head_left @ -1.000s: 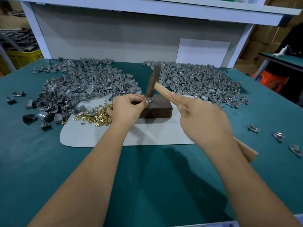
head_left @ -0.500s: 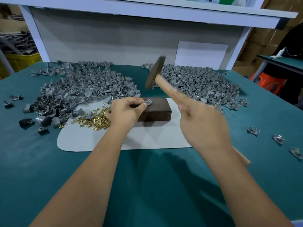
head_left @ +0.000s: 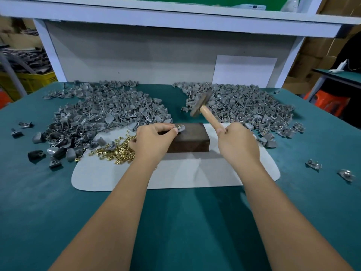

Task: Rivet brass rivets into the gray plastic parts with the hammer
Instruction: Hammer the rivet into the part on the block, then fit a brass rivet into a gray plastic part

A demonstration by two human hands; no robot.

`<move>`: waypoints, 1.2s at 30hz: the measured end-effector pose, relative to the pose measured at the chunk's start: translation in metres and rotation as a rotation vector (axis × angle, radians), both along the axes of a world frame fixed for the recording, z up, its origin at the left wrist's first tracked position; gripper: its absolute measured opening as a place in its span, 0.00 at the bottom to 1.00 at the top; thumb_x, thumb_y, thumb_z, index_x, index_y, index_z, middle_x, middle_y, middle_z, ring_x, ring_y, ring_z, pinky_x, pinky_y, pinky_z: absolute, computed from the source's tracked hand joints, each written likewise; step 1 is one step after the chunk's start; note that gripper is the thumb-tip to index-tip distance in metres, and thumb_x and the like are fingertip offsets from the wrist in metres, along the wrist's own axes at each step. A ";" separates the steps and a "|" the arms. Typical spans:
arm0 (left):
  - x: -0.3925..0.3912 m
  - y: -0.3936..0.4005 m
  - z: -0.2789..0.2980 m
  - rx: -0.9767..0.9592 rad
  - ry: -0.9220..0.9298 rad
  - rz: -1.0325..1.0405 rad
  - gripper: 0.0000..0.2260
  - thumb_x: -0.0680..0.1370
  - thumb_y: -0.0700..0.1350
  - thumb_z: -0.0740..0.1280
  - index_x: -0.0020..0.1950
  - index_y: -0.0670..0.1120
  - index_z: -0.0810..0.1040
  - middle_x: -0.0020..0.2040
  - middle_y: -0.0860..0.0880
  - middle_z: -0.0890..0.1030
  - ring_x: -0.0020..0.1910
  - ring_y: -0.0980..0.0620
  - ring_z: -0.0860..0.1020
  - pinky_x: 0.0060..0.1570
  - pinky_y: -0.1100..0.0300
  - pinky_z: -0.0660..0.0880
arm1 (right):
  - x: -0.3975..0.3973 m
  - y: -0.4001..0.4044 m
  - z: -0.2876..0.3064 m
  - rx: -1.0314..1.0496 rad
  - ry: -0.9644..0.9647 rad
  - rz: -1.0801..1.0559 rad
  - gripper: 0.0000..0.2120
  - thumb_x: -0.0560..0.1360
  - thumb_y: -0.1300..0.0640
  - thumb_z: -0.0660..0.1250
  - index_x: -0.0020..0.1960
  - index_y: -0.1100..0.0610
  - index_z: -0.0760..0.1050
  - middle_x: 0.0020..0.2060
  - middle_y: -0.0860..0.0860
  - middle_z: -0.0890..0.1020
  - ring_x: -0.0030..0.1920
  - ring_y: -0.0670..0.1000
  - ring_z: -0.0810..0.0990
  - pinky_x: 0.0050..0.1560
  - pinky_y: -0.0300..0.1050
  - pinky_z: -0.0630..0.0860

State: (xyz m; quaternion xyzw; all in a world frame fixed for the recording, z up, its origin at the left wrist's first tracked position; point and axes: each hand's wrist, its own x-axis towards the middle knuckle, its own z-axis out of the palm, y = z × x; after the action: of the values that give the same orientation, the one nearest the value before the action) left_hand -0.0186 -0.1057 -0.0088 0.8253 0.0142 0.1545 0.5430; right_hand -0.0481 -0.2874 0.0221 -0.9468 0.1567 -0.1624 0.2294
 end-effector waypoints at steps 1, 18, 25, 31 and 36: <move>0.001 0.000 0.000 -0.006 0.004 -0.010 0.11 0.74 0.54 0.73 0.32 0.63 0.80 0.45 0.67 0.82 0.58 0.56 0.77 0.68 0.45 0.66 | 0.002 0.001 -0.006 -0.048 0.016 -0.011 0.14 0.80 0.50 0.57 0.42 0.58 0.71 0.36 0.54 0.76 0.36 0.58 0.73 0.31 0.44 0.63; -0.003 0.001 0.017 -0.180 -0.181 -0.227 0.04 0.75 0.43 0.73 0.43 0.52 0.86 0.50 0.57 0.85 0.67 0.48 0.73 0.69 0.44 0.67 | -0.004 0.011 -0.016 -0.149 -0.367 0.150 0.14 0.77 0.56 0.61 0.61 0.55 0.75 0.51 0.54 0.76 0.54 0.55 0.71 0.48 0.47 0.66; -0.006 -0.001 0.020 -0.171 -0.177 -0.266 0.06 0.75 0.43 0.73 0.39 0.52 0.85 0.49 0.59 0.85 0.69 0.51 0.70 0.71 0.46 0.63 | -0.012 0.027 -0.013 0.036 -0.584 0.462 0.18 0.72 0.58 0.65 0.62 0.55 0.75 0.47 0.47 0.75 0.47 0.47 0.72 0.49 0.44 0.72; -0.008 -0.001 0.018 -0.143 -0.161 -0.347 0.09 0.75 0.40 0.73 0.37 0.53 0.84 0.47 0.61 0.84 0.70 0.57 0.66 0.72 0.48 0.62 | -0.008 0.027 -0.014 -0.019 -0.508 0.531 0.12 0.74 0.57 0.69 0.58 0.58 0.78 0.49 0.52 0.77 0.52 0.54 0.73 0.50 0.47 0.71; -0.009 -0.001 0.017 -0.023 -0.163 -0.359 0.10 0.75 0.40 0.72 0.37 0.54 0.82 0.46 0.59 0.83 0.69 0.60 0.65 0.72 0.54 0.62 | -0.007 0.024 -0.014 -0.036 -0.467 0.607 0.08 0.75 0.57 0.69 0.53 0.58 0.79 0.47 0.52 0.79 0.51 0.54 0.74 0.51 0.49 0.71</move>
State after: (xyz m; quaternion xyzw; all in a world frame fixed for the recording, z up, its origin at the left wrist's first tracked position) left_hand -0.0277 -0.1062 0.0084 0.7931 -0.1756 0.1214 0.5705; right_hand -0.0553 -0.2633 0.0081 -0.8915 -0.1901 -0.3012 0.2799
